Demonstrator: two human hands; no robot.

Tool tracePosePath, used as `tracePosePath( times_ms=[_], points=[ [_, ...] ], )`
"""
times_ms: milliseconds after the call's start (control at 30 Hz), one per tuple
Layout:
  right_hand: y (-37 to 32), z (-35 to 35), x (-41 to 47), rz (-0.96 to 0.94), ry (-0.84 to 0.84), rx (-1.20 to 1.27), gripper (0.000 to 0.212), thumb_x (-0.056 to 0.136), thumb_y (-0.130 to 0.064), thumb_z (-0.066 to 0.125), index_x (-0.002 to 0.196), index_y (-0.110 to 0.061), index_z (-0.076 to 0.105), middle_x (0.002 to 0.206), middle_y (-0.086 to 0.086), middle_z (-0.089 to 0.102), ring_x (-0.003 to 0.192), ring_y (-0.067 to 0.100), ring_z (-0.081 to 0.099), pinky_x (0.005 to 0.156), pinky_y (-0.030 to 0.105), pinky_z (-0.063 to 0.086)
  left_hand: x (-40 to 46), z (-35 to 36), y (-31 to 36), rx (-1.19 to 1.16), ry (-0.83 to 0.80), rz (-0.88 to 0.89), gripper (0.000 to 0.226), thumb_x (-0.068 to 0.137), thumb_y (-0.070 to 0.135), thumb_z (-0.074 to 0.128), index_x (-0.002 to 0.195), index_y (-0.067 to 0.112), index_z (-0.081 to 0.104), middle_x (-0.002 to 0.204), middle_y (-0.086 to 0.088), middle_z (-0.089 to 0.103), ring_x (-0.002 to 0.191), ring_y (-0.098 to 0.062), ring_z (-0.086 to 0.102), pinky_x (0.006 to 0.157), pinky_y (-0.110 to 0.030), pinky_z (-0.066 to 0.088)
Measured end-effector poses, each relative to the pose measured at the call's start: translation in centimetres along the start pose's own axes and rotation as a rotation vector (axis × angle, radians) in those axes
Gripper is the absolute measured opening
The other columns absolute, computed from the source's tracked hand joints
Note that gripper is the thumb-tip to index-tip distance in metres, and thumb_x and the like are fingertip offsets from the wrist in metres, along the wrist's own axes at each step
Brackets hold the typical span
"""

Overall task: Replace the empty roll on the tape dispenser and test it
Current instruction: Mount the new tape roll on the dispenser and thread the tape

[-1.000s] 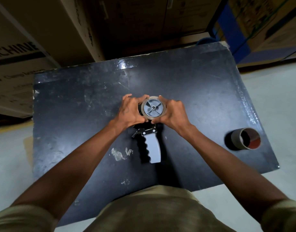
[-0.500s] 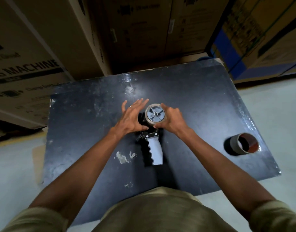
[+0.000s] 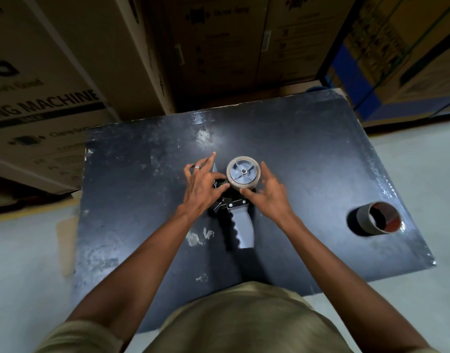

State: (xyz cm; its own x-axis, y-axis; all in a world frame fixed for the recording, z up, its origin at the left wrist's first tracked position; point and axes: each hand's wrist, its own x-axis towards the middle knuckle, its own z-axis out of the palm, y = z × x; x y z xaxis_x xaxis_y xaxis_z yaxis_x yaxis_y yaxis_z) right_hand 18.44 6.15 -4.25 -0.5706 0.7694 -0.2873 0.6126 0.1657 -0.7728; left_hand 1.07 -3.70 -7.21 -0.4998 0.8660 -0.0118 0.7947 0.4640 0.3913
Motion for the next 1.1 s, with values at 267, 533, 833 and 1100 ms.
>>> tracePosePath(
  times_ms=[267,533,833,1100],
  points=[
    [2.5,2.4,-3.3,0.195,-0.185,0.219,0.068,0.067,-0.038,0.095,0.121,-0.033,0.053,0.112,-0.012,0.07,0.108,0.007,0.067,0.089,0.023,0.052,-0.3,0.8,-0.1,-0.012,0.04,0.003,0.016,0.085,0.037,0.074,0.095,0.027,0.081,0.159,-0.003,0.04,0.138,-0.028,0.04,0.108,-0.052,0.023],
    [2.6,2.8,-2.6,0.176,-0.211,0.088,0.07,0.065,-0.029,0.096,0.12,-0.034,0.052,0.091,-0.016,0.063,0.087,0.006,0.064,0.074,0.016,0.049,-0.8,1.6,0.0,-0.055,0.084,-0.002,0.012,0.079,0.033,0.081,0.084,0.022,0.082,0.165,-0.002,0.029,0.144,-0.029,0.032,0.111,-0.054,0.022],
    [2.8,3.2,-2.6,0.199,-0.168,0.012,0.058,0.066,-0.035,0.093,0.109,-0.024,0.055,0.096,0.001,0.071,0.093,0.02,0.069,0.086,0.035,0.057,-2.0,1.7,-0.8,-0.085,0.126,-0.038,0.014,0.071,0.032,0.087,0.083,0.026,0.083,0.165,0.009,0.027,0.144,-0.027,0.026,0.112,-0.057,0.017],
    [3.0,4.2,-3.5,0.174,-0.13,0.013,0.048,0.069,-0.042,0.086,0.112,-0.024,0.075,0.089,-0.006,0.077,0.084,0.014,0.073,0.084,0.033,0.059,-2.6,1.0,-0.5,-0.104,0.115,-0.024,0.012,0.072,0.03,0.085,0.083,0.026,0.083,0.164,0.009,0.029,0.144,-0.03,0.026,0.11,-0.056,0.019]
  ],
)
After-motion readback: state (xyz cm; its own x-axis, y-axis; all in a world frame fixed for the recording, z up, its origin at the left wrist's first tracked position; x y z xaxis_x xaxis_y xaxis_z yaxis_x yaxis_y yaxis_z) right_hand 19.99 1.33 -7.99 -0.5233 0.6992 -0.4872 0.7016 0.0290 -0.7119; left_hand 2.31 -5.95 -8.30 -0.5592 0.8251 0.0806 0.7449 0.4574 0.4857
